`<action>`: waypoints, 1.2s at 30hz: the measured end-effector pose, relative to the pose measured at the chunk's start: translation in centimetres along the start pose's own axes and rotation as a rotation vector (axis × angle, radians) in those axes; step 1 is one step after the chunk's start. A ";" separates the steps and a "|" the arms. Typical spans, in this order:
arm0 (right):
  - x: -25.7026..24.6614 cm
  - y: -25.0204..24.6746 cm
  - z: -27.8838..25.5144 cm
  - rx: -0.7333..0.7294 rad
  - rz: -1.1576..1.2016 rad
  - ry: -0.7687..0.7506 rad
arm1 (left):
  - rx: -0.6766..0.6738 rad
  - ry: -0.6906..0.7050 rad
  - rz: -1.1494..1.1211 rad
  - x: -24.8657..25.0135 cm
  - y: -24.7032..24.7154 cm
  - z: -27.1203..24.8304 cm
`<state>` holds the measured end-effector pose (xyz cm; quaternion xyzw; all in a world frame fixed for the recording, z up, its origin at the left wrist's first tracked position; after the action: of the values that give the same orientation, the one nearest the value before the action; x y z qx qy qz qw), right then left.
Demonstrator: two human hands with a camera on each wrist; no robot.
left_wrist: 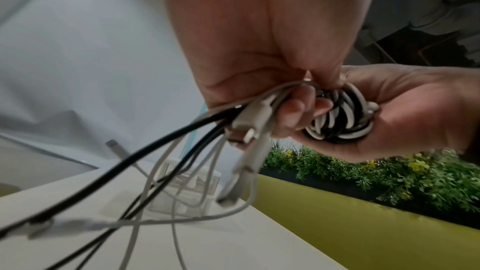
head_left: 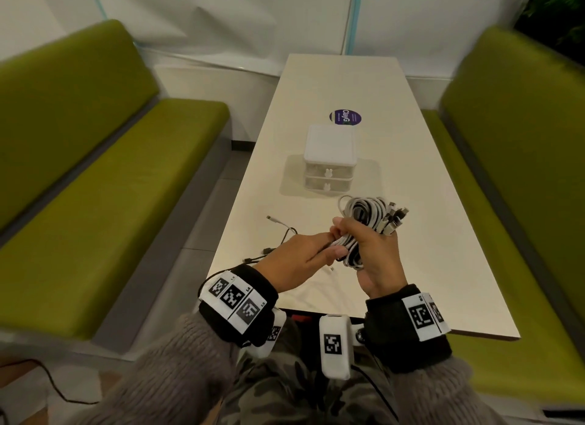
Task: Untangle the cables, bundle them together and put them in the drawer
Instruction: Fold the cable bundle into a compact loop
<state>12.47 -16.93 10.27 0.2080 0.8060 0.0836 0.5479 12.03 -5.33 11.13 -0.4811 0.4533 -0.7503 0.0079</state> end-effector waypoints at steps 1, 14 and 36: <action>0.1 -0.1 0.1 0.023 0.051 -0.004 | 0.011 -0.008 -0.026 0.0 0.0 0.0; -1.1 -1.6 0.1 0.087 0.227 -0.162 | 0.006 -0.085 0.175 -3.5 1.3 -1.5; -1.6 -1.0 -0.5 -0.018 0.197 -0.143 | 0.049 -0.066 -0.115 -2.8 1.1 -1.3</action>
<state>12.22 -18.49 11.48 0.2867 0.7395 0.1293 0.5951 12.14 -3.90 8.22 -0.5306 0.4059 -0.7440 -0.0085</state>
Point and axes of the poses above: each hand's wrist, its own z-axis towards the middle knuckle, its own y-axis out of the palm, x = y × z, the point moved 5 cm from there along z, towards the middle knuckle, and after that the axes turned 11 degrees about y, right-handed, at the moved point
